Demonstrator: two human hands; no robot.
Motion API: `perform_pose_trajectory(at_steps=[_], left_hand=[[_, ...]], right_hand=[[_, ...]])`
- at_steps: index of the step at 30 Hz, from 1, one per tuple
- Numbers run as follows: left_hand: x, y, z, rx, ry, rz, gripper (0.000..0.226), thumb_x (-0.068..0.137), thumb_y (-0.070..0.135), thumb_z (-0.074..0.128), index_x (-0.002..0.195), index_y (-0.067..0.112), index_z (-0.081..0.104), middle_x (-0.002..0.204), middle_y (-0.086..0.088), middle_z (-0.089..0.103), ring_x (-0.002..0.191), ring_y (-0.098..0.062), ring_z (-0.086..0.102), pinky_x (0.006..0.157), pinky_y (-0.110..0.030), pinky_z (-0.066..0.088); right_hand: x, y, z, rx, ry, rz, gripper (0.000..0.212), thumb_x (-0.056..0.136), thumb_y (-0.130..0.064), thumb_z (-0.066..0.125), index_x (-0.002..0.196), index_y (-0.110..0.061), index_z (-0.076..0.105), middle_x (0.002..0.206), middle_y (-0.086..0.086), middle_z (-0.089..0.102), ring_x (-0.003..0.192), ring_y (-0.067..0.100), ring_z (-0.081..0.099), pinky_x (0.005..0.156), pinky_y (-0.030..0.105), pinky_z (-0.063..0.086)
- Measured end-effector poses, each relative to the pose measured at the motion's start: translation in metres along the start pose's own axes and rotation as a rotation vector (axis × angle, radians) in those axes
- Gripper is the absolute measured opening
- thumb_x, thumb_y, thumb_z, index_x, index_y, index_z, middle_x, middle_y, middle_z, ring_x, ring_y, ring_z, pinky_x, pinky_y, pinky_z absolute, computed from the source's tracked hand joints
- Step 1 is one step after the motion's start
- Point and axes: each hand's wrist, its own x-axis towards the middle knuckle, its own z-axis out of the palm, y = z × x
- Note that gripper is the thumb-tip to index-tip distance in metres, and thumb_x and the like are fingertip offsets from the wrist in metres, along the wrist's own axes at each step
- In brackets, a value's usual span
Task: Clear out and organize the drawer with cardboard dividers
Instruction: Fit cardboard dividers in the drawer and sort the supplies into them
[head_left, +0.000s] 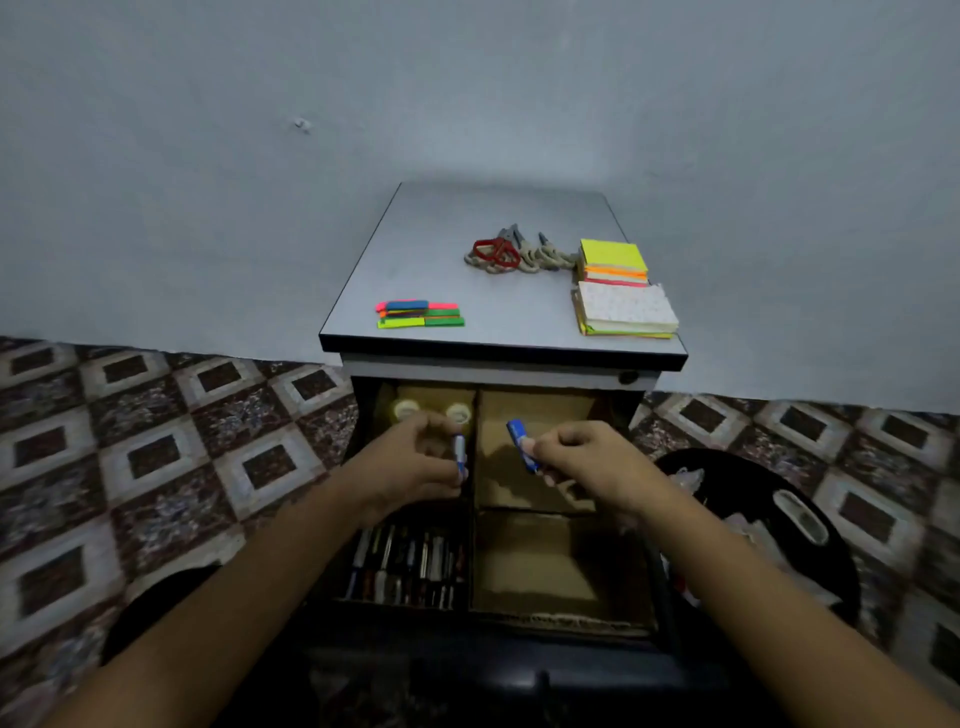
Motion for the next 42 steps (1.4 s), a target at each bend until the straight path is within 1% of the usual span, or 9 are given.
perform_pose_trajectory(at_steps=[8,12,16,19,24,28,35,39,42], left_hand=[[-0.009,-0.061,-0.015,0.523,-0.104,-0.162,0.039,0.078,0.000,0.071,0.105,0.017,0.049,0.092,-0.009,0.056,0.073,-0.018,0.060,0.064,-0.026,0.054],[0.000,-0.078,-0.011,0.818,-0.105,-0.160,0.048,0.076,0.014,0.076,0.116,0.015,0.049,0.094,-0.002,0.057,0.081,-0.015,0.058,0.068,-0.031,0.050],[0.006,-0.090,-0.004,0.978,-0.110,-0.124,0.048,0.079,0.017,0.071,0.122,0.015,0.049,0.109,-0.004,0.058,0.092,-0.015,0.054,0.070,-0.024,0.042],[0.012,-0.092,-0.002,0.991,-0.043,-0.107,0.040,0.083,0.015,0.066,0.120,0.012,0.051,0.115,-0.009,0.060,0.101,-0.020,0.057,0.071,-0.023,0.041],[0.017,-0.095,0.000,1.009,-0.004,-0.155,0.036,0.083,0.019,0.067,0.116,0.008,0.055,0.117,-0.011,0.059,0.105,-0.023,0.056,0.073,-0.023,0.042],[0.021,-0.097,0.001,0.989,0.018,-0.164,0.031,0.085,0.018,0.065,0.112,0.005,0.058,0.115,-0.014,0.061,0.105,-0.025,0.057,0.073,-0.024,0.041],[0.028,-0.099,-0.003,0.702,0.166,-0.167,0.022,0.082,0.011,0.069,0.101,0.002,0.064,0.099,-0.014,0.063,0.082,-0.019,0.060,0.061,-0.024,0.051],[0.026,-0.101,-0.005,0.595,0.199,-0.176,0.024,0.083,0.009,0.068,0.105,0.001,0.063,0.104,-0.015,0.064,0.094,-0.025,0.064,0.076,-0.032,0.055],[0.019,-0.096,-0.004,0.562,0.185,-0.152,0.017,0.086,0.013,0.066,0.100,0.007,0.062,0.097,-0.013,0.065,0.090,-0.024,0.065,0.075,-0.034,0.055]], right_hand=[[-0.024,0.055,0.051,0.043,-0.033,0.061,0.025,0.091,-0.028,0.058,0.073,-0.010,0.058,0.059,0.000,0.048,0.055,0.011,0.042,0.050,0.017,0.034],[-0.029,0.072,0.066,-0.009,0.029,0.047,0.026,0.090,-0.028,0.061,0.070,-0.011,0.058,0.071,0.006,0.053,0.069,0.013,0.050,0.065,0.021,0.040],[-0.033,0.075,0.069,0.010,0.120,0.061,0.025,0.091,-0.029,0.059,0.070,-0.014,0.059,0.083,0.014,0.063,0.077,0.012,0.054,0.055,0.004,0.037],[-0.034,0.076,0.071,0.017,0.154,0.056,0.024,0.090,-0.030,0.059,0.078,-0.010,0.064,0.094,0.017,0.066,0.078,0.012,0.055,0.054,0.005,0.038],[-0.036,0.078,0.073,0.011,0.166,0.045,0.024,0.090,-0.032,0.059,0.084,-0.010,0.068,0.078,0.002,0.060,0.076,0.011,0.056,0.062,0.016,0.042],[-0.037,0.079,0.072,0.012,0.166,0.037,0.025,0.091,-0.031,0.058,0.089,-0.008,0.068,0.082,0.004,0.062,0.076,0.010,0.055,0.062,0.015,0.041],[-0.038,0.078,0.074,-0.006,0.174,0.020,0.025,0.091,-0.030,0.058,0.089,-0.007,0.067,0.076,-0.001,0.057,0.071,0.007,0.052,0.053,0.005,0.038],[-0.038,0.078,0.073,0.003,0.153,0.017,0.024,0.091,-0.031,0.057,0.089,-0.009,0.067,0.077,-0.001,0.058,0.072,0.007,0.053,0.055,0.008,0.039],[-0.039,0.077,0.073,0.035,0.158,0.010,0.024,0.092,-0.030,0.056,0.090,-0.009,0.067,0.074,-0.001,0.056,0.068,0.008,0.051,0.051,0.007,0.037]])
